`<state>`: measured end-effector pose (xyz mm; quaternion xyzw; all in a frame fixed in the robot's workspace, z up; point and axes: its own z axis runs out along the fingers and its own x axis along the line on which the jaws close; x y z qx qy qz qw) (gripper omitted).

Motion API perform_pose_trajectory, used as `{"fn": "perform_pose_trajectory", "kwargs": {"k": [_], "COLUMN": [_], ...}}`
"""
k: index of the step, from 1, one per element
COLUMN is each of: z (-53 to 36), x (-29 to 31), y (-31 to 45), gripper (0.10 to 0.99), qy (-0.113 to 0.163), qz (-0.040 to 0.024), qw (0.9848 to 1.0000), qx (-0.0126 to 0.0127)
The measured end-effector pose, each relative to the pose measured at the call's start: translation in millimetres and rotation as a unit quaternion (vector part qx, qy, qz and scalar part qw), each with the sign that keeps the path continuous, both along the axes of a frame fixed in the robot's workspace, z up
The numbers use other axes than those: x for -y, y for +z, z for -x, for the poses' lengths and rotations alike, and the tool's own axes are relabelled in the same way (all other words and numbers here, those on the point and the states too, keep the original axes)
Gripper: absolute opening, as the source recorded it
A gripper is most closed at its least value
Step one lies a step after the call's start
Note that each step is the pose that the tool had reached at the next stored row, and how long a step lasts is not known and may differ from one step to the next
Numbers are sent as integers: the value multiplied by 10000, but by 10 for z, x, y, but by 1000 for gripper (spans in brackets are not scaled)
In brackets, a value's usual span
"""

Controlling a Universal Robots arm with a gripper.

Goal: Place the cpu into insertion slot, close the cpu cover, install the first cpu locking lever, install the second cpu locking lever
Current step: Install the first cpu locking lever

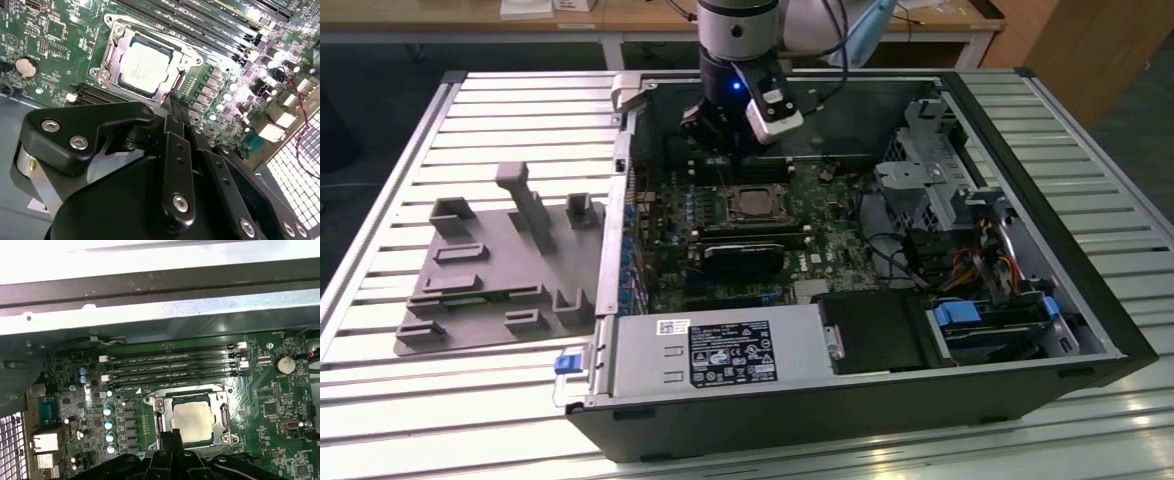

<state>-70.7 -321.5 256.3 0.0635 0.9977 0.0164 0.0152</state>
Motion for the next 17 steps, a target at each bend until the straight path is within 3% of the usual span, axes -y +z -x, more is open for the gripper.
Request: {"fn": "perform_pose_trajectory", "kwargs": {"k": [17], "z": [356], "x": [0], "y": [-1], "gripper": [106], "qy": [0], "qz": [-13], "qw": [10000], "qx": [39]}}
